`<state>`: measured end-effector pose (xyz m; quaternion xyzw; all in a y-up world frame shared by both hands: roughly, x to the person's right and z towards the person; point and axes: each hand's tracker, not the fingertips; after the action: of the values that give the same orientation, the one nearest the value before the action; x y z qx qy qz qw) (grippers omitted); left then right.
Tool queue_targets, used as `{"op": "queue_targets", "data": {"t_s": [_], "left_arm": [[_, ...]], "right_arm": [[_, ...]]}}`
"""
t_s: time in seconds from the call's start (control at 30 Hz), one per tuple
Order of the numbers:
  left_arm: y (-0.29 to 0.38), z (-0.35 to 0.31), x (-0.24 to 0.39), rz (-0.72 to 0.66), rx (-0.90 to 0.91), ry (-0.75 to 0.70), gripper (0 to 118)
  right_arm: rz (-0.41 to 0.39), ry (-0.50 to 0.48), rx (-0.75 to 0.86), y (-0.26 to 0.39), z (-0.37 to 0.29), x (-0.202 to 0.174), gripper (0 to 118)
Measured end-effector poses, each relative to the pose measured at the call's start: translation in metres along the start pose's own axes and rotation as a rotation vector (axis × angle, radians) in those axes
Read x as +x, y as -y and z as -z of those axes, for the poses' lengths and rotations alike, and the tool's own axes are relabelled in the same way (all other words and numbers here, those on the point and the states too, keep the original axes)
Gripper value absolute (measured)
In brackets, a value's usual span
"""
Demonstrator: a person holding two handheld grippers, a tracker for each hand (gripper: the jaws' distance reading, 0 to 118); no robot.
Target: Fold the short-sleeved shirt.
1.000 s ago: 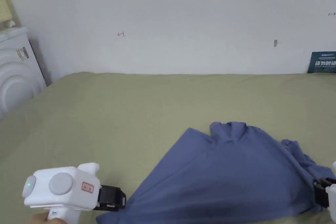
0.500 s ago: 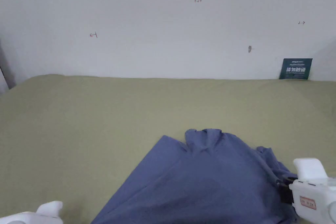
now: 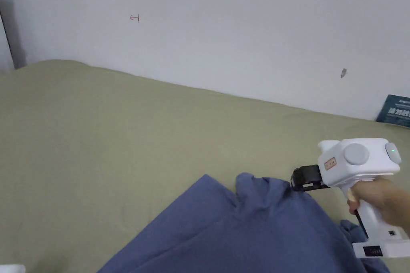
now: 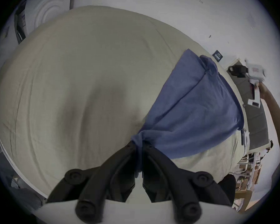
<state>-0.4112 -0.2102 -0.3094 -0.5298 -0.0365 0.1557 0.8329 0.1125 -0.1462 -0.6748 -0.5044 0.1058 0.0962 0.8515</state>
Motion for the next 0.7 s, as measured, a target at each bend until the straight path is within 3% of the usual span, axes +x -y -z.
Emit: {"op": "queue_targets", "data": {"t_s": [0.13,0.23,0.27,0.3,0.37,0.4,0.43,0.7], "left_arm": [[-0.001,0.000,0.001,-0.004,-0.011,0.004,8],[-0.002,-0.001,0.002,-0.005,-0.015,0.008,8],[-0.002,-0.002,0.003,-0.006,-0.016,0.006,8],[-0.003,-0.002,0.005,-0.005,-0.017,0.003,8],[-0.003,-0.003,0.007,-0.006,-0.018,-0.004,8],[-0.003,-0.003,0.009,-0.003,-0.019,-0.009,8],[-0.004,-0.004,0.011,0.003,-0.018,-0.015,8],[-0.040,-0.055,0.023,0.020,0.120,0.051,8]], "right_arm": [[-0.069,0.066,-0.049,-0.004,0.048,0.000,111],[-0.070,-0.002,-0.103,-0.004,0.067,0.004,110],[-0.076,-0.066,-0.098,-0.004,0.065,0.004,101],[-0.078,-0.128,-0.064,-0.003,0.059,0.001,83],[-0.163,-0.071,-0.022,-0.005,0.045,-0.010,42],[-0.189,-0.035,0.005,-0.003,0.035,-0.017,6],[-0.183,-0.038,0.011,-0.002,0.027,-0.019,2],[-0.136,-0.064,0.163,-0.007,-0.078,-0.008,2]]}}
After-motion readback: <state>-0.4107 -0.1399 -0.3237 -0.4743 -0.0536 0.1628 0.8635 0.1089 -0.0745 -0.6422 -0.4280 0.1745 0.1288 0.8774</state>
